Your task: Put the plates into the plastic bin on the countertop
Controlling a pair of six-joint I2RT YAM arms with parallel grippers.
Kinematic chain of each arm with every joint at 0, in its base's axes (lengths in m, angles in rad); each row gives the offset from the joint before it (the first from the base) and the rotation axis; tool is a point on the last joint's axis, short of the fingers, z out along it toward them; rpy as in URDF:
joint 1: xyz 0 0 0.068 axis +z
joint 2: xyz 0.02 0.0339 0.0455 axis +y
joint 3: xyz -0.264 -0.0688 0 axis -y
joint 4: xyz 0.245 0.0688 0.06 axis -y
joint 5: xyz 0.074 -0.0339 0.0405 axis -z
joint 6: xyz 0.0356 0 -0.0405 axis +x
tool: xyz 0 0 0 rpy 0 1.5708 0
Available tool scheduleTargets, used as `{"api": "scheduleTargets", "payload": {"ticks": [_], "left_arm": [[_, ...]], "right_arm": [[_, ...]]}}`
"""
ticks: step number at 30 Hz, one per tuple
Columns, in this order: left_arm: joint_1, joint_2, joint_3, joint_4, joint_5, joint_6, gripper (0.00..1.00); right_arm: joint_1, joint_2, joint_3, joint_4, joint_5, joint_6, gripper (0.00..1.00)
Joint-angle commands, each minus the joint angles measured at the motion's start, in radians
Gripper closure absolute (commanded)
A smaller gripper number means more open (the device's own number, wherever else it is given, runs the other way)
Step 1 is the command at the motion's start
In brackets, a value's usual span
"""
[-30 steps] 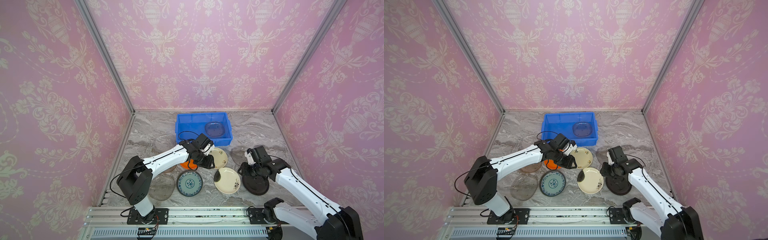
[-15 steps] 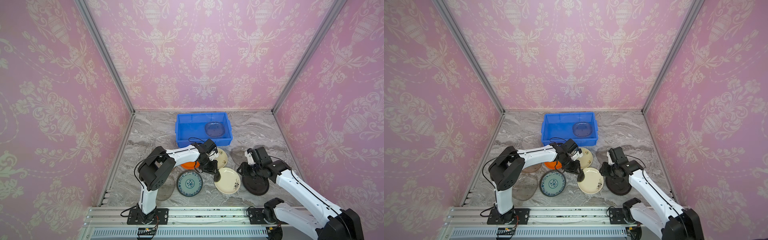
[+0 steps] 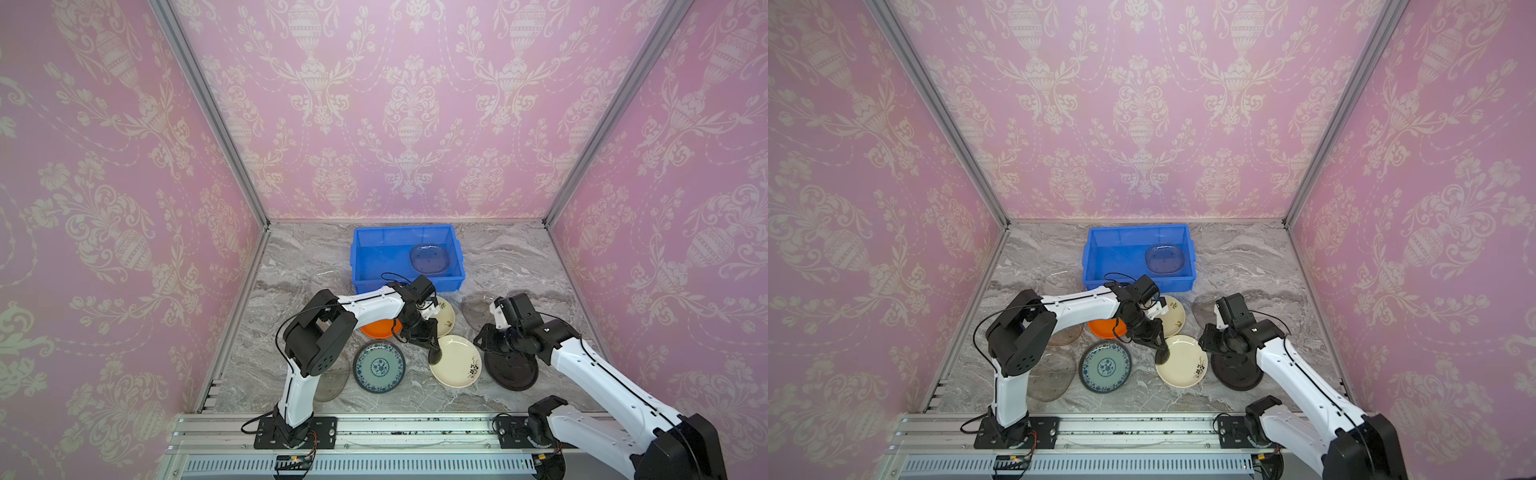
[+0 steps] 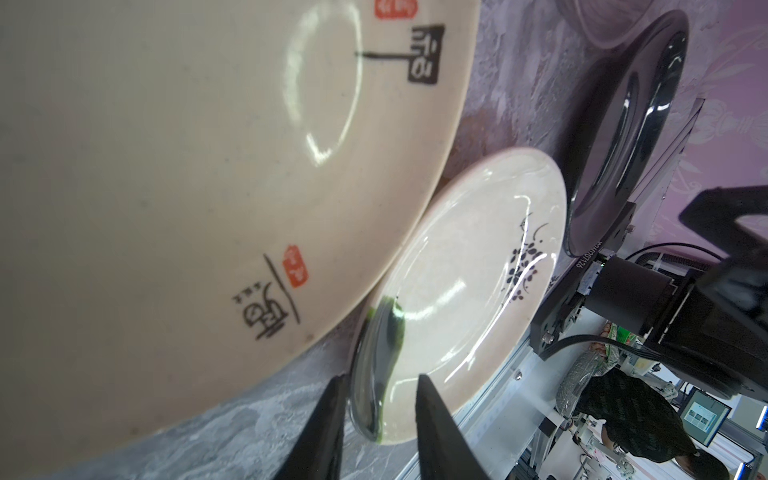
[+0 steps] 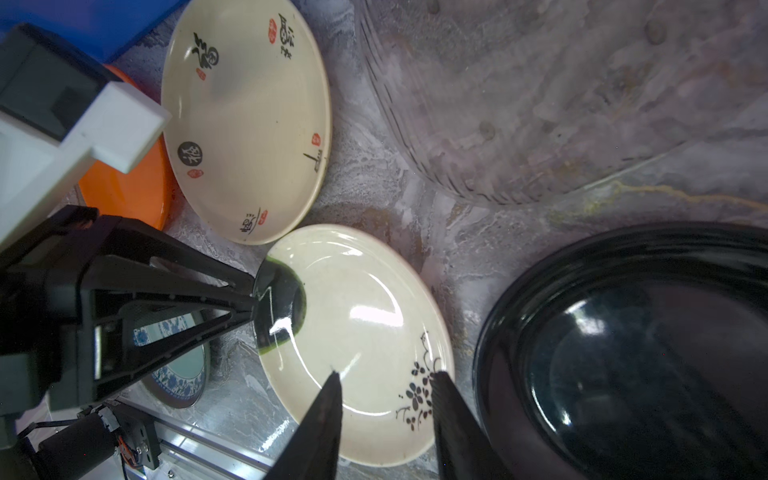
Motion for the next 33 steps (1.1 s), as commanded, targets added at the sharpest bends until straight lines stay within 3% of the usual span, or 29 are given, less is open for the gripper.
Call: {"api": "scheduleTargets", "payload": {"ticks": [1,11,23,33], "left_arm": [[0.003,0.017,0.025,-0.057,0.013,-0.005,0.68],[0.002,0.054,0.06,-0.086,0.028,0.0,0.7],[0.006,0.129,0.133,-0.12,0.048,-0.006,0.86],[0.004,0.112,0.137,-0.132,0.014,-0.01,1.0]], "right_arm": [[0.009,0.009,0.033,-0.002,0.008,0.001,0.62],[0.009,0.044,0.045,0.015,-0.01,0.001,0.62],[0.009,0.039,0.04,0.012,0.009,0.001,0.62],[0.009,0.054,0.066,0.022,0.017,-0.031,0.62]]}}
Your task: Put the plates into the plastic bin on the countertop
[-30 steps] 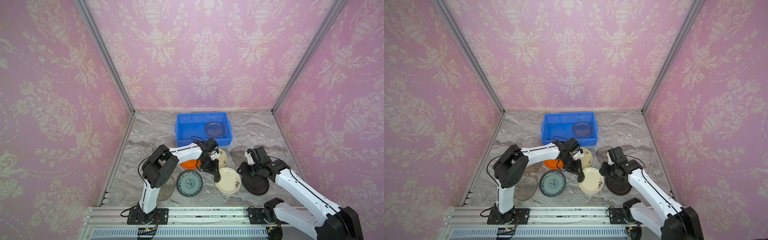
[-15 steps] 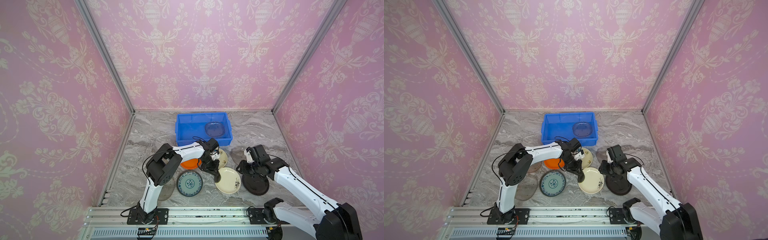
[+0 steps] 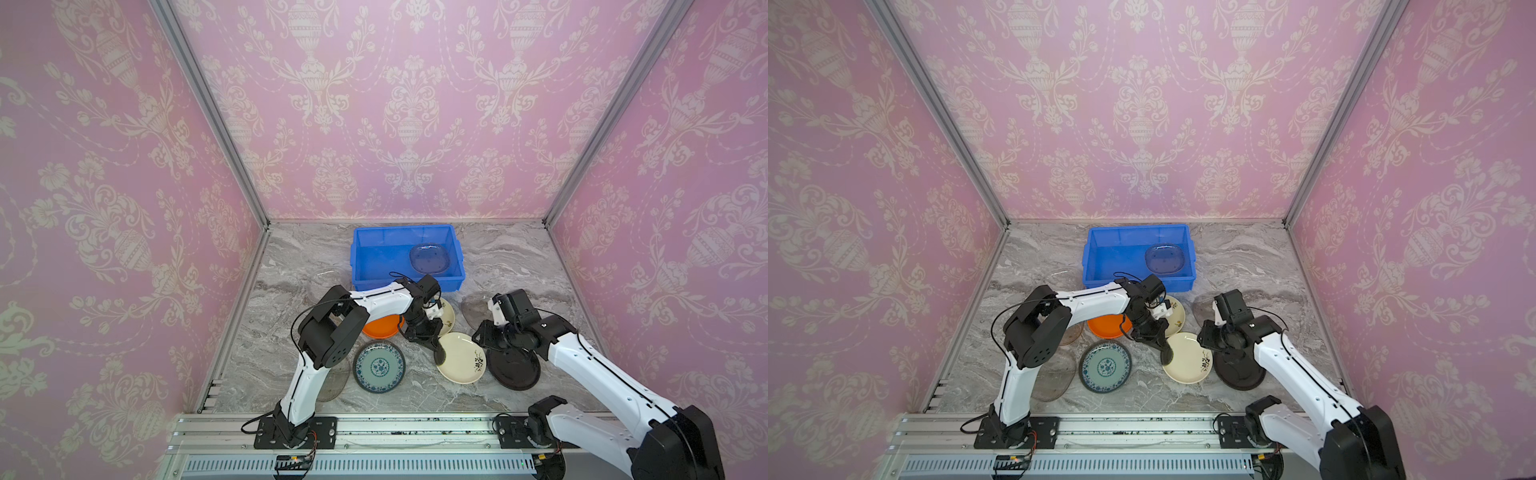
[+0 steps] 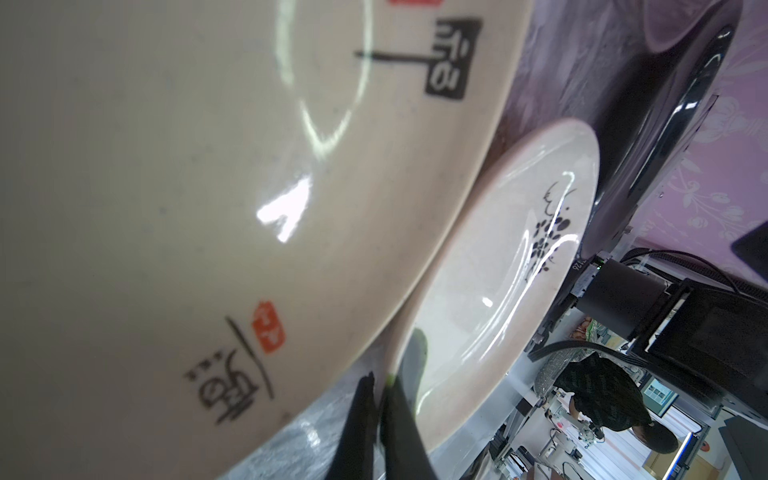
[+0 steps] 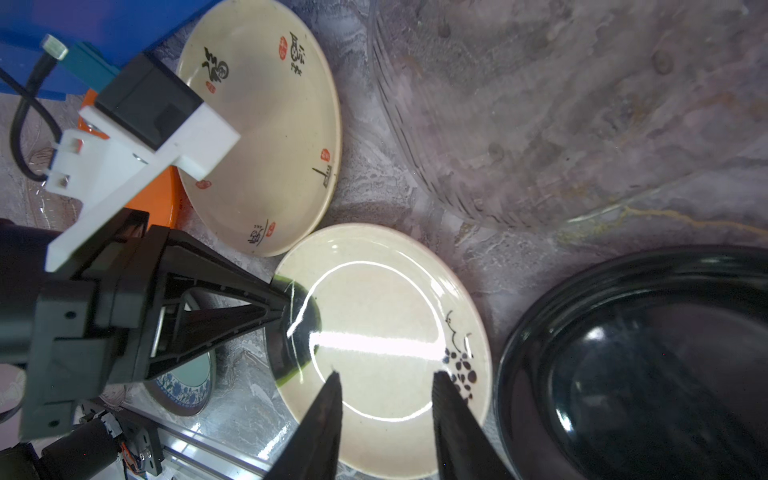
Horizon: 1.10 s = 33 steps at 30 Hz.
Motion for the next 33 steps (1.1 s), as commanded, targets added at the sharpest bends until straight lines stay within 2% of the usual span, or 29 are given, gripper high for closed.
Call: {"api": "scheduleTargets", "payload": {"ticks": [1,12,19,25,33], "left_arm": [[0.003,-0.006,0.014,-0.045,-0.044,-0.001,1.0],[0.019,-0.18,0.127,-0.304,-0.195,0.142,1.0],[0.119,-0.269,0.196,-0.363,-0.243,0.185,1.0],[0.224,-0.328,0.175,-0.262,-0.173,0.145,1.0],[0.283,-0.355,0.144,-0.096,-0.038,0.046,1.0]], "right_arm": [[0.009,0.017,0.046,0.003,0.015,-0.027,0.62],[0.007,0.061,0.214,-0.021,0.075,-0.057,0.62],[-0.02,0.098,0.331,-0.017,0.108,-0.092,0.57],[-0.042,0.12,0.364,0.037,0.057,-0.087,0.56],[-0.045,0.192,0.354,0.144,-0.048,-0.047,0.58]]}}
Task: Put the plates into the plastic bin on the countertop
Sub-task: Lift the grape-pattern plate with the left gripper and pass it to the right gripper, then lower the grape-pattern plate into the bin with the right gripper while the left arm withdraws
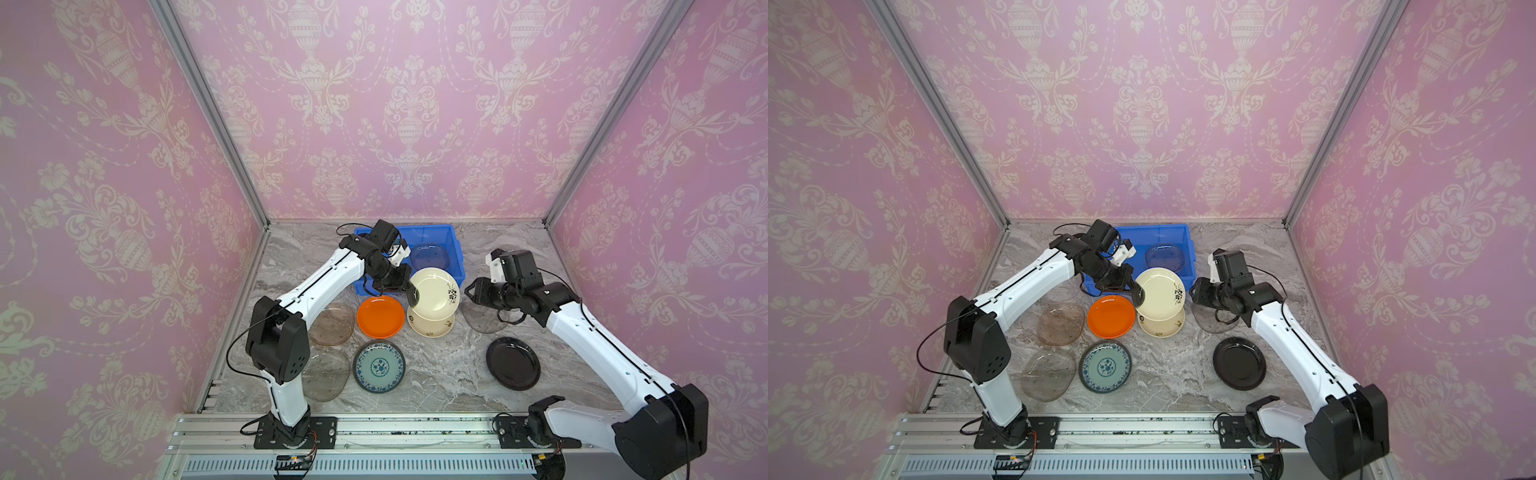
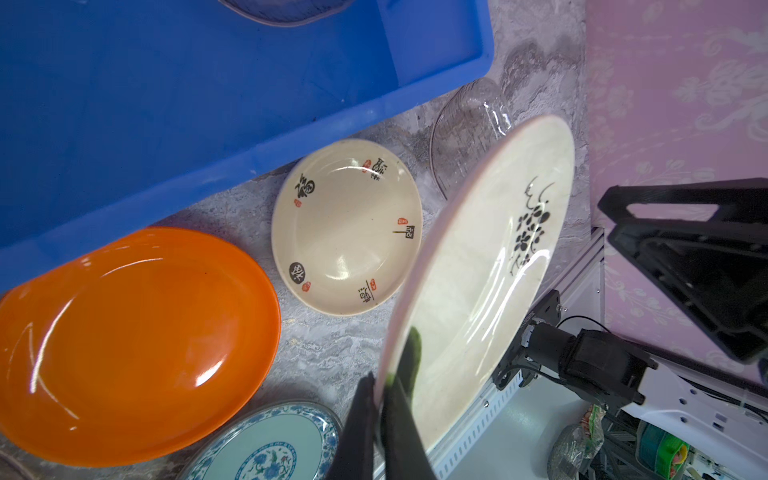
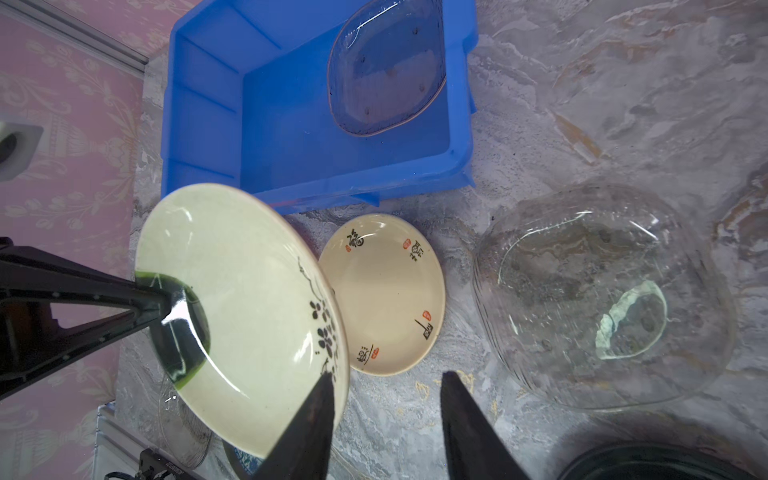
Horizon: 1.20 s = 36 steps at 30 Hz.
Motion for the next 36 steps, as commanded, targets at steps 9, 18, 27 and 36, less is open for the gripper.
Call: {"api": "scheduleTargets", "payload": {"ticks": [9,18,27,36], "left_arm": [[0.027,-0.035,-0.024,0.139,0.171,-0.09,1.0],[0.063,-0.069,-0.053,0.133,0.045,-0.082,0.05],[0.225,-0.257,-0.197,0.278,-0.259,-0.124,0.01],[0.256,-0.43,-0.353,0.522,-0.292,-0.151,0.01]], "right_arm": [[-0.008,0.081,0.01,0.148,-0.112,0.062,1.0],[-0.01,0.143,0.06,0.212,-0.151,0.127,1.0],[0.017,0.353,0.315,0.2,-0.062,0.153,1.0],[0.049,0.737,0.715,0.095,-0.059,0.16,1.0]]}}
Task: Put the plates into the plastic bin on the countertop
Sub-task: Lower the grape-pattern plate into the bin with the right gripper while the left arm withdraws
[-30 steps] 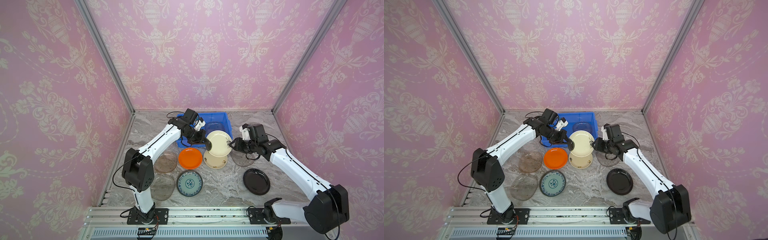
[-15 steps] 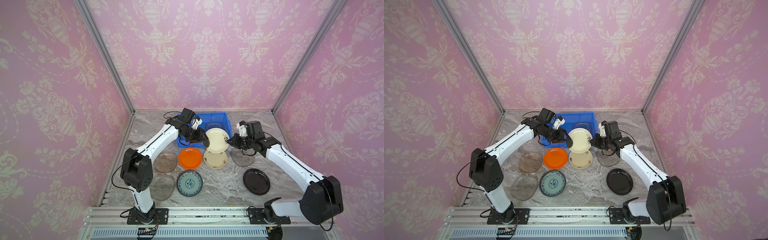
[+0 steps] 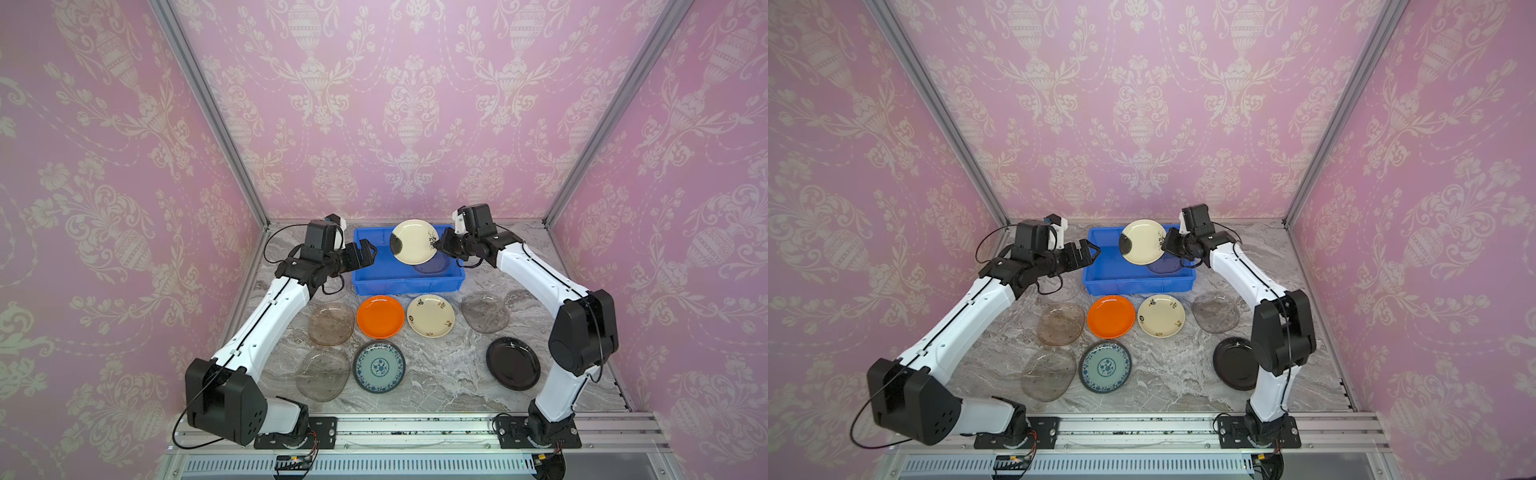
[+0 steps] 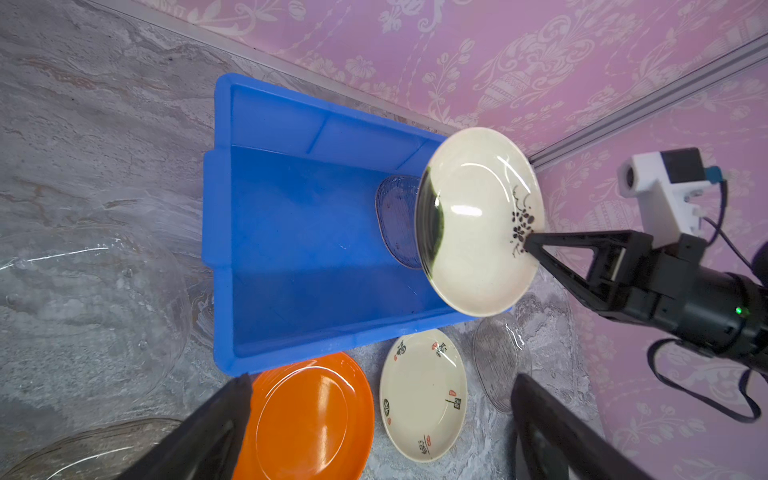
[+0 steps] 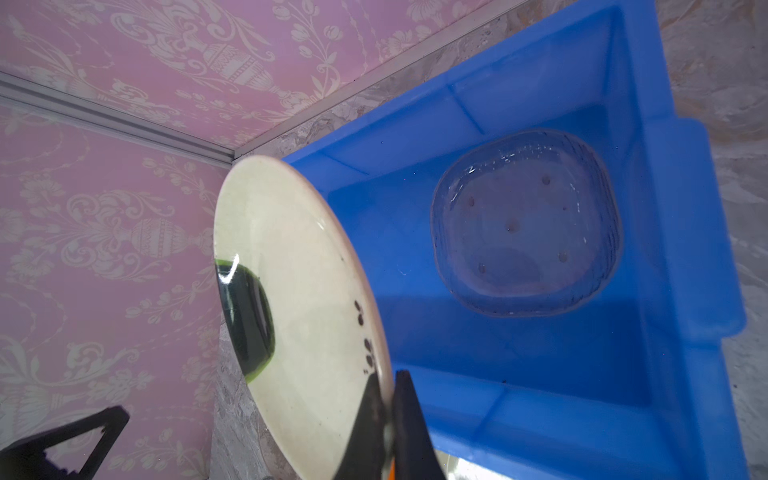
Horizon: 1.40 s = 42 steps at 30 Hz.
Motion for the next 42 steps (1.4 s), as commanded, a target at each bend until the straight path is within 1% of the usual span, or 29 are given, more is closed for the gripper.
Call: {"api": "scheduleTargets", "payload": {"ticks": [1,4,7,14,19,28,34,36,38,42], "left_arm": [[0.0,0.001,0.03,0.035,-0.05,0.024,0.01],[0.001,0.006,0.029,0.015,-0.049,0.041,0.01],[0.0,0.007,0.012,0.02,-0.035,0.033,0.01],[-0.001,0.004,-0.044,0.043,-0.005,0.012,0.01],[-0.002,0.005,-0.063,0.037,0.001,0.017,0.01],[-0.003,0.02,-0.061,0.023,0.009,0.031,0.01],[-0.017,0.036,-0.064,0.024,0.016,0.033,0.01],[-0.019,0.041,-0.062,0.02,0.016,0.038,0.01],[-0.019,0.041,-0.06,0.018,0.017,0.044,0.01],[-0.02,0.048,-0.052,0.018,0.018,0.055,0.01]], "right_arm": [[0.025,0.128,0.134,-0.078,0.005,-0.002,1.0],[0.046,0.233,0.228,-0.088,-0.013,0.003,1.0],[0.066,0.322,0.316,-0.108,-0.023,0.013,1.0],[0.098,0.468,0.454,-0.154,-0.035,0.022,1.0],[0.114,0.535,0.504,-0.168,-0.052,0.028,1.0],[0.133,0.599,0.563,-0.197,-0.041,0.032,1.0],[0.136,0.614,0.589,-0.206,-0.045,0.033,0.73],[0.136,0.61,0.591,-0.211,-0.041,0.027,0.68],[0.136,0.602,0.587,-0.215,-0.035,0.022,0.65],[0.136,0.564,0.577,-0.231,-0.021,0.004,0.56]]}}
